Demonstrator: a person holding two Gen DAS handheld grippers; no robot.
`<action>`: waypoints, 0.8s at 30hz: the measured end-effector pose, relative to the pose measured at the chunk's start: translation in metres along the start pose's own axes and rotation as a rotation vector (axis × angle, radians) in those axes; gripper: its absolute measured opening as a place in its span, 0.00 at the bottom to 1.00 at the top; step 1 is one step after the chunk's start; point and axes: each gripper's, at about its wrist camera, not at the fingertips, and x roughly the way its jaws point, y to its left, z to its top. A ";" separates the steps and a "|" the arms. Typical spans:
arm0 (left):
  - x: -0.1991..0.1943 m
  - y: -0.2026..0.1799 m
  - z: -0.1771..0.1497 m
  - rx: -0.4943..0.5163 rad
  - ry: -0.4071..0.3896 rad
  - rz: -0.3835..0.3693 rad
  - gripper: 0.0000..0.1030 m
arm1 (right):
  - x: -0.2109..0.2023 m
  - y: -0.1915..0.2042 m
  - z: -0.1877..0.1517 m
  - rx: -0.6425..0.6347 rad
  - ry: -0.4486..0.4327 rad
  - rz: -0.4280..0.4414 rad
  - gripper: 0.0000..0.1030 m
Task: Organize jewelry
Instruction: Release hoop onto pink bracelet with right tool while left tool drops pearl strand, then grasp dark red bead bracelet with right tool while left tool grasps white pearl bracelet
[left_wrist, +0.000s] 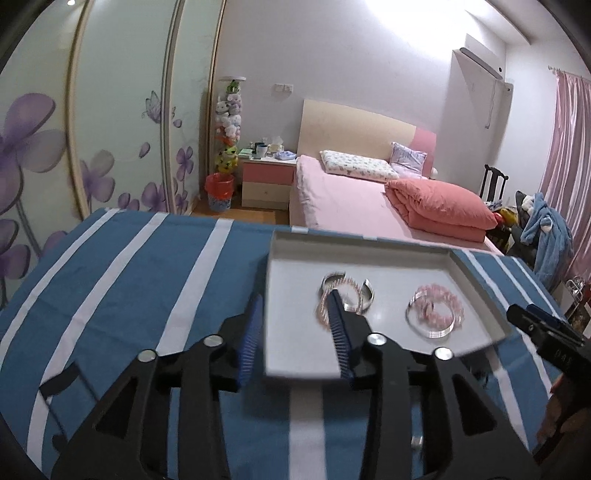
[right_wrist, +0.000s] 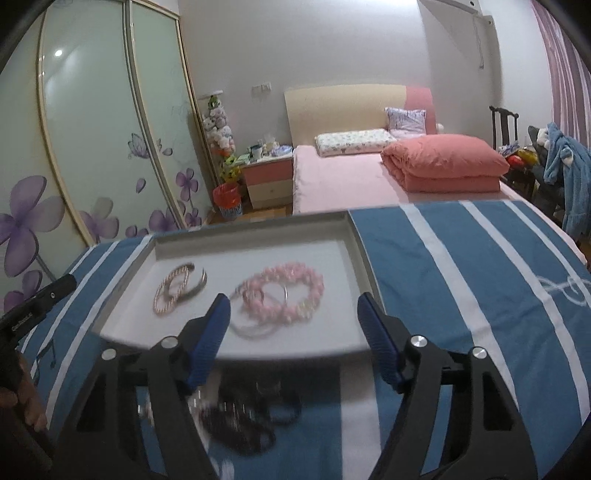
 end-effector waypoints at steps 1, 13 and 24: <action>-0.002 0.002 -0.004 0.000 0.008 -0.001 0.43 | -0.003 -0.001 -0.006 -0.003 0.016 0.002 0.60; -0.010 0.008 -0.039 0.012 0.109 -0.031 0.55 | -0.005 0.031 -0.064 -0.172 0.228 0.085 0.38; -0.002 -0.015 -0.047 0.055 0.134 -0.064 0.56 | 0.011 0.054 -0.071 -0.273 0.288 0.072 0.16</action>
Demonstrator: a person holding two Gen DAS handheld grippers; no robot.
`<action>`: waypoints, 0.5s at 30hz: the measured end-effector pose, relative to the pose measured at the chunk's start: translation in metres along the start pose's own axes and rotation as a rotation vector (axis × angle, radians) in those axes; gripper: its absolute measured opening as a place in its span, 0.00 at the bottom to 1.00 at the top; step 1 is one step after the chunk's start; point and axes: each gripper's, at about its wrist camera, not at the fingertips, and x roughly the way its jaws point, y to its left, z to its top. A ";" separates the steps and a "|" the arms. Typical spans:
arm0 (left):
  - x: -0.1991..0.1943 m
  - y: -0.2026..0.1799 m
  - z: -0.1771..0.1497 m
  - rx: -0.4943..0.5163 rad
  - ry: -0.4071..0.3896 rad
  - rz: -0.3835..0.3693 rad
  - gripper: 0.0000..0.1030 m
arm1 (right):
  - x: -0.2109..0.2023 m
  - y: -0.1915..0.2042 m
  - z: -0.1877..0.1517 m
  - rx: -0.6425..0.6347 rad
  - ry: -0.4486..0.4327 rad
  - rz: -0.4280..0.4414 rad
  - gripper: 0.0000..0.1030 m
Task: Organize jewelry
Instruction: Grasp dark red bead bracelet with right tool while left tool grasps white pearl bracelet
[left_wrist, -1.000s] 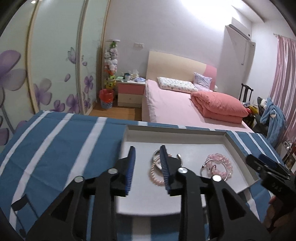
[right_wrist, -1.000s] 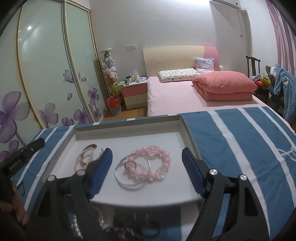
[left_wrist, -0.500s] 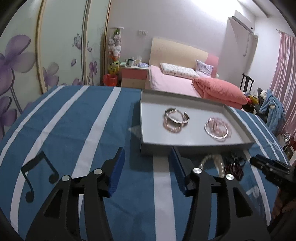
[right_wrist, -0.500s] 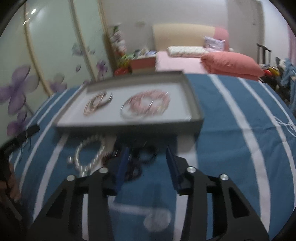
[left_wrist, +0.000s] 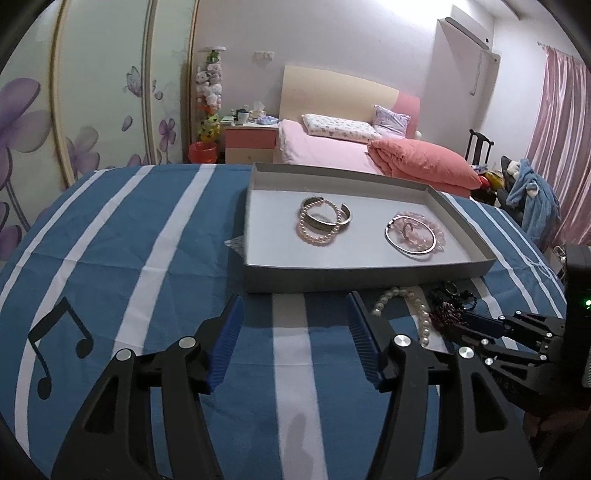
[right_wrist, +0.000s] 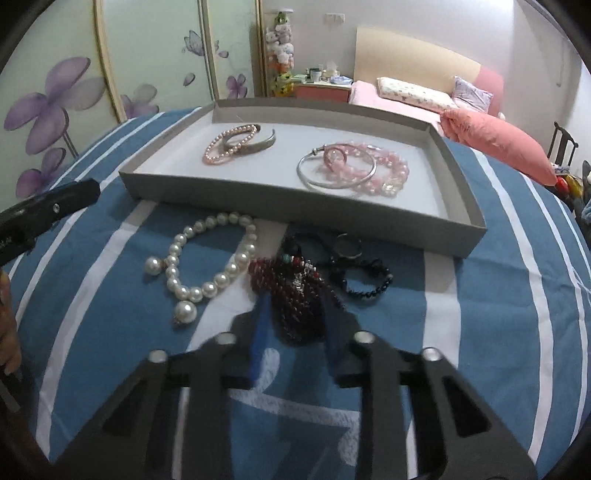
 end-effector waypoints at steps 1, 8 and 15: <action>0.002 -0.004 0.000 0.005 0.006 -0.004 0.56 | -0.001 0.000 -0.001 -0.002 0.000 -0.002 0.11; 0.026 -0.036 -0.001 0.084 0.083 -0.055 0.56 | -0.012 -0.012 -0.015 0.054 0.004 -0.012 0.09; 0.059 -0.069 -0.003 0.189 0.181 -0.078 0.39 | -0.015 -0.022 -0.020 0.082 -0.001 -0.021 0.09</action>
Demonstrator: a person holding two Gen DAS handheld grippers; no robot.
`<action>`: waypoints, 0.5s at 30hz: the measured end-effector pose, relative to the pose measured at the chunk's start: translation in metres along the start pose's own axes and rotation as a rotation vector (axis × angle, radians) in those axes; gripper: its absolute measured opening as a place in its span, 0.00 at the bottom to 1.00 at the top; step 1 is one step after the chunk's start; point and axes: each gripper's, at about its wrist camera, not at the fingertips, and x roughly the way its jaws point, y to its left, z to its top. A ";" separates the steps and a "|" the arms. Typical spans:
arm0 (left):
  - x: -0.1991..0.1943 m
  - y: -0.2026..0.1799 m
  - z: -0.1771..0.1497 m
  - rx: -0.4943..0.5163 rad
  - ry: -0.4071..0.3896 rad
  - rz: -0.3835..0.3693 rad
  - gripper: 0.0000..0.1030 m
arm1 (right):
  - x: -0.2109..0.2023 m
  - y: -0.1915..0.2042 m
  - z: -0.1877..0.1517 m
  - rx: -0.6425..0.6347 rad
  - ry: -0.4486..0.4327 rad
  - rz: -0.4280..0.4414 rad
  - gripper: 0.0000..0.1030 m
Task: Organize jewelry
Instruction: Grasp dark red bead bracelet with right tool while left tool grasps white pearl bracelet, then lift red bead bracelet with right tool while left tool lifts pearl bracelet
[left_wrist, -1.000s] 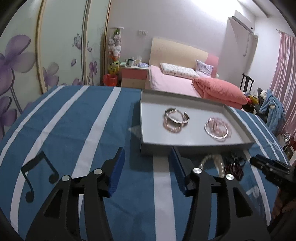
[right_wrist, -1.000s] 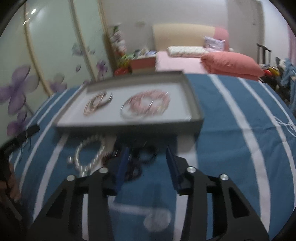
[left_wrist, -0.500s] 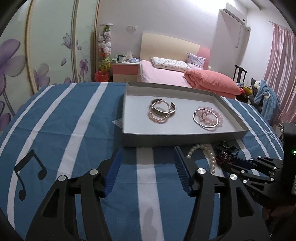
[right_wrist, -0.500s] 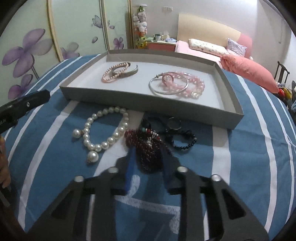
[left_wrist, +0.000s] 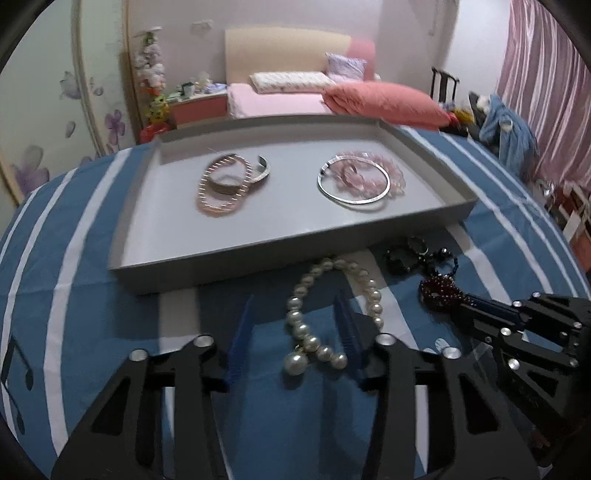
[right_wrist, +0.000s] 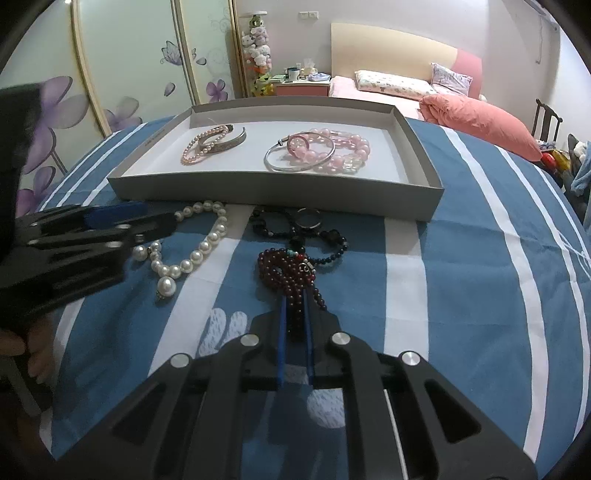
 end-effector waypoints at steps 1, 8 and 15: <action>0.005 -0.003 0.002 0.015 0.015 0.010 0.34 | 0.000 0.000 0.000 -0.003 -0.001 -0.002 0.09; 0.007 -0.016 0.000 0.094 0.023 0.044 0.11 | 0.000 -0.003 0.000 0.008 -0.003 0.007 0.09; 0.001 -0.012 -0.002 0.073 -0.012 0.041 0.10 | 0.000 -0.006 0.001 0.038 -0.007 0.025 0.09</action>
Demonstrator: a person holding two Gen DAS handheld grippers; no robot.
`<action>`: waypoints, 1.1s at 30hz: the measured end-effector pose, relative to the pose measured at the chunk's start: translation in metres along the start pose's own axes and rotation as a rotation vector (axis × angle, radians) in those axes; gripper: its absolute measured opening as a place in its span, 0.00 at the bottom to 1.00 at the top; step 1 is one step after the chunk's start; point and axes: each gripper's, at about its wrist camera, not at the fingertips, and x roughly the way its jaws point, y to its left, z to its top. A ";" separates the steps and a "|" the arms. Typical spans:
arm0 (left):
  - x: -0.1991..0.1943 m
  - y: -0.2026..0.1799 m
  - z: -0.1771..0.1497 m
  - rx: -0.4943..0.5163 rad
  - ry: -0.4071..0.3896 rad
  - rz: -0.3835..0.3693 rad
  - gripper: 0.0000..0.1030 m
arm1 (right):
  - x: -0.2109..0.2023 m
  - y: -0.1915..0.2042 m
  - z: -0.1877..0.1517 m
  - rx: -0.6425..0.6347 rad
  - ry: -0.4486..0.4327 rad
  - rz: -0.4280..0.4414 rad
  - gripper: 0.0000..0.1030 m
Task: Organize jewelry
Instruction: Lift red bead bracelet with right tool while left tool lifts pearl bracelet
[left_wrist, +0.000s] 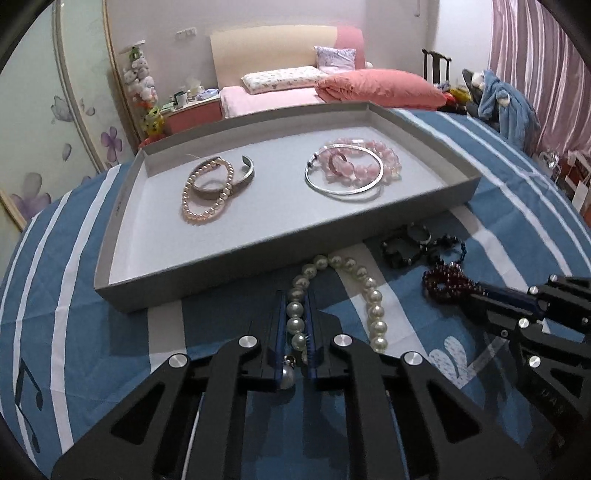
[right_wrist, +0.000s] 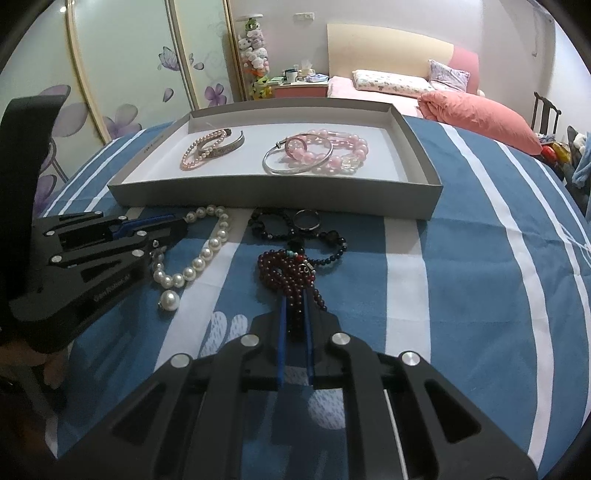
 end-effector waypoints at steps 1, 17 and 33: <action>-0.001 0.001 0.001 -0.006 -0.009 -0.004 0.10 | -0.001 -0.001 0.000 0.006 -0.002 0.004 0.09; -0.038 0.020 0.016 -0.119 -0.191 -0.093 0.10 | -0.019 -0.001 0.008 0.042 -0.083 0.033 0.08; -0.071 0.040 0.011 -0.206 -0.281 -0.126 0.10 | -0.031 0.001 0.013 0.058 -0.137 0.036 0.08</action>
